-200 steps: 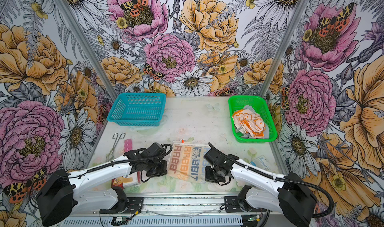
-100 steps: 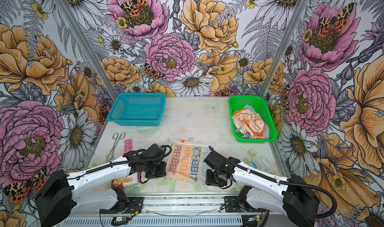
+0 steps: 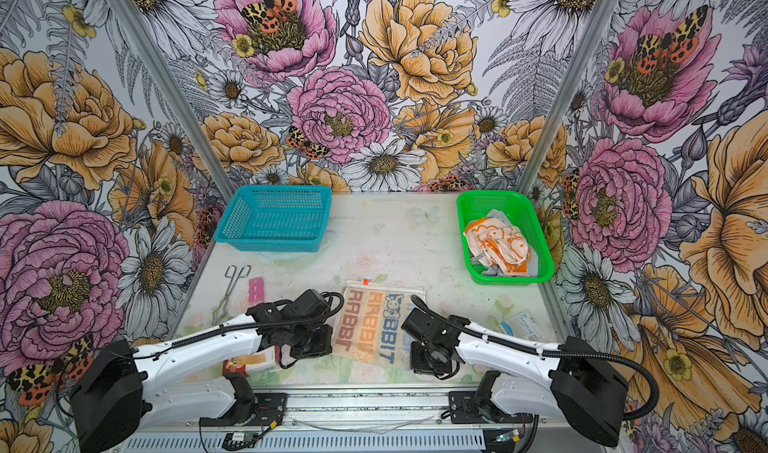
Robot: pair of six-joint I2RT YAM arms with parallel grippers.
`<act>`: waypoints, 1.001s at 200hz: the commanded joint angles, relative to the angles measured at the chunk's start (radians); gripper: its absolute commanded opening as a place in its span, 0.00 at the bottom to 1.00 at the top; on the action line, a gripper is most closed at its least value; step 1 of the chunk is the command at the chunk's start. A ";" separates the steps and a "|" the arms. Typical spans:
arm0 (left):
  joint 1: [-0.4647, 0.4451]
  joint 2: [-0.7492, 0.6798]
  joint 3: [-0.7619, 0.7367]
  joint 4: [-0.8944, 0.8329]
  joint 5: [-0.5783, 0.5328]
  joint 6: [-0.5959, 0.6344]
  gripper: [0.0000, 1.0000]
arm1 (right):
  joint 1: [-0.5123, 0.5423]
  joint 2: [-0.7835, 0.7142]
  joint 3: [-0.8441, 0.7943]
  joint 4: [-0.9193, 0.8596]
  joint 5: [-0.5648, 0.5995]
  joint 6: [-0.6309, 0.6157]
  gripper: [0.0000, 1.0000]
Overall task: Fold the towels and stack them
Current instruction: 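Lift the near edge with both grippers and fold it over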
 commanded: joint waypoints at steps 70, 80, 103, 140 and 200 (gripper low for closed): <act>-0.010 -0.040 -0.011 -0.001 0.006 -0.034 0.00 | 0.005 -0.094 -0.051 0.029 -0.047 0.028 0.00; -0.011 -0.042 -0.008 -0.003 0.026 -0.036 0.00 | 0.006 -0.127 -0.042 -0.002 -0.060 0.029 0.00; -0.010 -0.038 0.007 -0.004 0.049 -0.038 0.00 | -0.001 -0.161 -0.003 -0.058 -0.077 0.019 0.00; 0.009 0.007 0.092 -0.007 0.052 -0.013 0.00 | -0.050 -0.133 0.085 -0.097 -0.059 -0.023 0.00; 0.118 0.107 0.230 -0.005 0.045 0.097 0.00 | -0.264 -0.084 0.222 -0.117 -0.054 -0.175 0.00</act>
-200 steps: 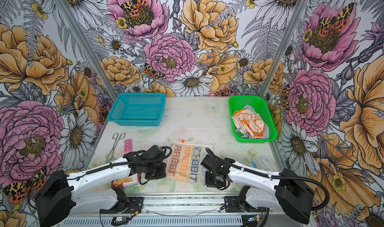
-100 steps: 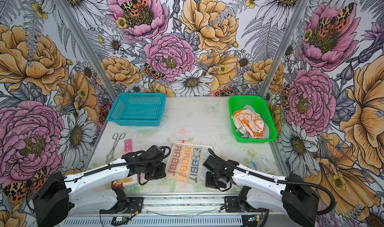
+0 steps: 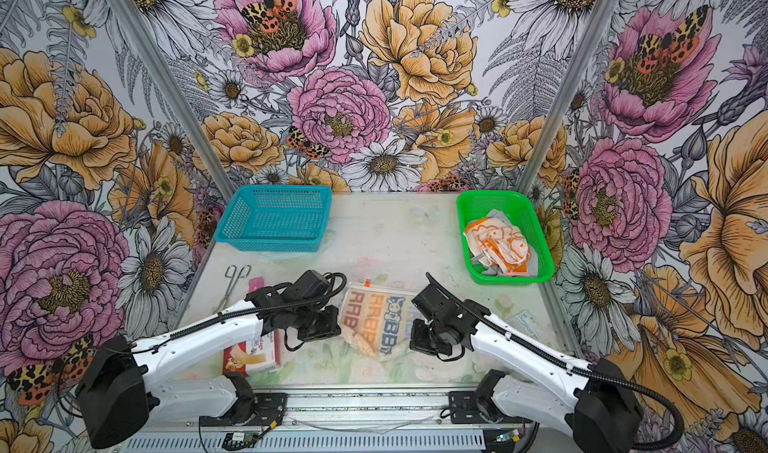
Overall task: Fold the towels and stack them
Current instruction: 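Lift the near edge with both grippers and fold it over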
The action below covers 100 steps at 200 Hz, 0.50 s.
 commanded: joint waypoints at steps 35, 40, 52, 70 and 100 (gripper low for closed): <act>0.088 0.099 0.112 0.031 -0.008 0.120 0.00 | -0.145 0.102 0.123 -0.019 0.022 -0.174 0.00; 0.096 0.109 0.119 0.038 -0.010 0.127 0.00 | -0.155 0.115 0.131 -0.018 0.025 -0.185 0.00; 0.114 0.134 0.140 0.052 -0.012 0.142 0.00 | -0.176 0.139 0.145 -0.016 0.031 -0.208 0.00; 0.139 0.169 0.171 0.080 -0.020 0.158 0.00 | -0.205 0.166 0.160 -0.015 0.049 -0.237 0.00; 0.175 0.231 0.188 0.145 -0.016 0.165 0.00 | -0.267 0.205 0.182 -0.014 0.075 -0.292 0.00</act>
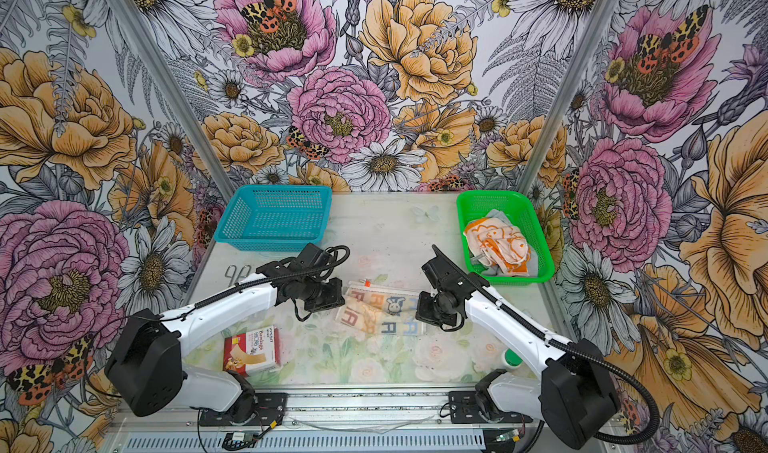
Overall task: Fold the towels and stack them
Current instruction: 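Lift the near edge with both grippers and fold it over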
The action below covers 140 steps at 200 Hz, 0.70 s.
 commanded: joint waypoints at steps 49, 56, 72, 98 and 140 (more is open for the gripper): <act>0.069 0.130 0.058 0.175 -0.011 0.039 0.00 | -0.106 0.133 0.096 0.031 0.042 -0.156 0.00; 0.072 0.137 0.066 0.181 -0.012 0.041 0.00 | -0.111 0.149 0.105 0.035 0.045 -0.164 0.00; 0.080 0.154 0.090 0.181 -0.011 0.049 0.00 | -0.120 0.176 0.126 0.046 0.043 -0.179 0.00; 0.087 0.175 0.113 0.181 -0.009 0.056 0.00 | -0.141 0.234 0.154 0.065 0.029 -0.209 0.00; 0.097 0.215 0.126 0.197 -0.014 0.052 0.00 | -0.155 0.346 0.199 0.100 -0.004 -0.254 0.00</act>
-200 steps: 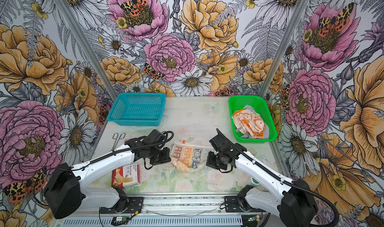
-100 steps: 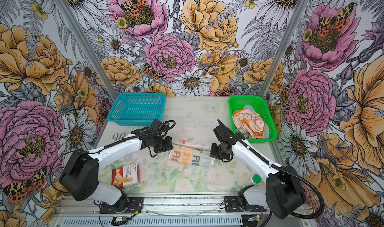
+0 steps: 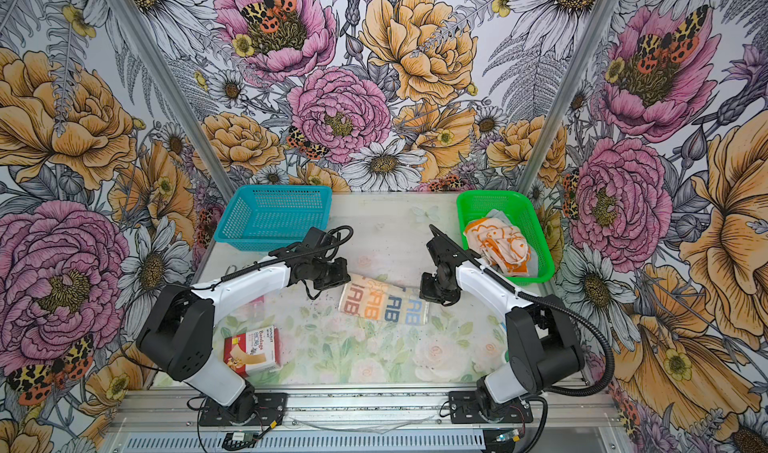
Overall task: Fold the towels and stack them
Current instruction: 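Lift the near edge with both grippers and fold it over, then grasp the towel's end with the left gripper while the right pinches the other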
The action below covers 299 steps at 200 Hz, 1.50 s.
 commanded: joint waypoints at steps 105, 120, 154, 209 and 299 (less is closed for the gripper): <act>0.009 0.017 0.117 0.059 -0.135 0.106 0.31 | 0.008 -0.062 0.109 0.056 0.101 -0.087 0.50; -0.008 -0.013 0.090 0.063 -0.169 0.118 0.32 | 0.013 -0.103 0.088 0.058 0.039 -0.064 0.52; -0.068 0.015 0.021 0.109 -0.090 0.091 0.31 | 0.102 -0.051 0.049 0.083 -0.010 -0.030 0.52; -0.100 0.067 -0.062 0.231 -0.090 0.003 0.31 | 0.139 0.105 0.054 0.229 -0.014 0.015 0.52; -0.027 0.136 -0.103 0.247 -0.143 0.010 0.33 | 0.031 0.200 0.006 0.225 0.095 0.005 0.52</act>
